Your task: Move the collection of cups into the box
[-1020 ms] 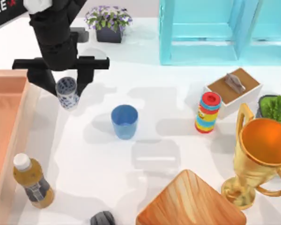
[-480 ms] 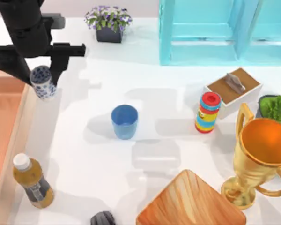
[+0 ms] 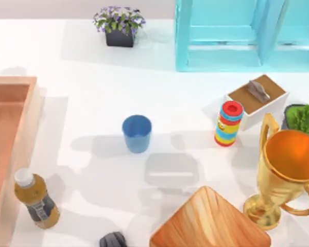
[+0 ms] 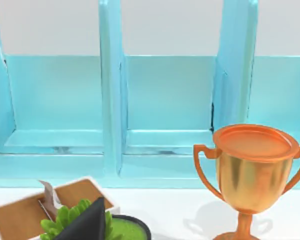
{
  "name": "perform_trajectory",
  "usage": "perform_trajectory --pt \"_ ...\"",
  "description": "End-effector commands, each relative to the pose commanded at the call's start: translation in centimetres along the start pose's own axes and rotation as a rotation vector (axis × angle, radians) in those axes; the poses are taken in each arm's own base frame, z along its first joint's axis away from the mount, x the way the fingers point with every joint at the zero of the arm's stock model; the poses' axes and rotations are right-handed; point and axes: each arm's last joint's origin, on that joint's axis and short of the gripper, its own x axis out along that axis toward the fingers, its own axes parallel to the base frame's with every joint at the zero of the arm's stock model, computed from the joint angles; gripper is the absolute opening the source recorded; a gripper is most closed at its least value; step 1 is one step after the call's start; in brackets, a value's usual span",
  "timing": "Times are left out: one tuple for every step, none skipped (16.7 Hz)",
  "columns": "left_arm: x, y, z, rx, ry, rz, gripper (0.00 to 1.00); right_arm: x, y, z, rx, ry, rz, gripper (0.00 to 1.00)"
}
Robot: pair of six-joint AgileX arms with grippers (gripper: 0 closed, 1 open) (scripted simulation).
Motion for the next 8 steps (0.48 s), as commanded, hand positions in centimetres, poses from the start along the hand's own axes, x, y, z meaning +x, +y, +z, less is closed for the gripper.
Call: perform_trajectory --pt "-0.4 1.8 -2.1 0.0 0.0 0.0 0.0 0.0 0.0 0.0 0.0 0.0 0.0 1.0" --pt "-0.6 3.1 -4.1 0.001 0.002 -0.002 0.0 0.0 0.0 0.0 0.0 0.0 0.0 1.0" --pt "-0.6 4.0 -5.9 0.002 0.004 -0.003 0.0 0.0 0.0 0.0 0.0 0.0 0.0 1.0" --pt "-0.6 4.6 -7.2 0.002 0.006 -0.005 0.0 0.0 0.0 0.0 0.0 0.0 0.0 1.0" --pt "-0.6 5.0 -8.2 0.003 0.008 -0.007 0.0 0.0 0.0 0.0 0.0 0.0 0.0 1.0" --pt "-0.6 5.2 -8.9 0.003 0.009 -0.008 0.0 0.0 0.0 0.0 0.0 0.0 0.0 1.0" --pt "-0.6 5.3 -9.2 0.003 0.009 -0.009 0.0 0.0 0.0 0.0 0.0 0.0 0.0 1.0" --pt "-0.6 5.3 -9.2 0.003 0.009 -0.009 0.0 0.0 0.0 0.0 0.0 0.0 0.0 1.0"
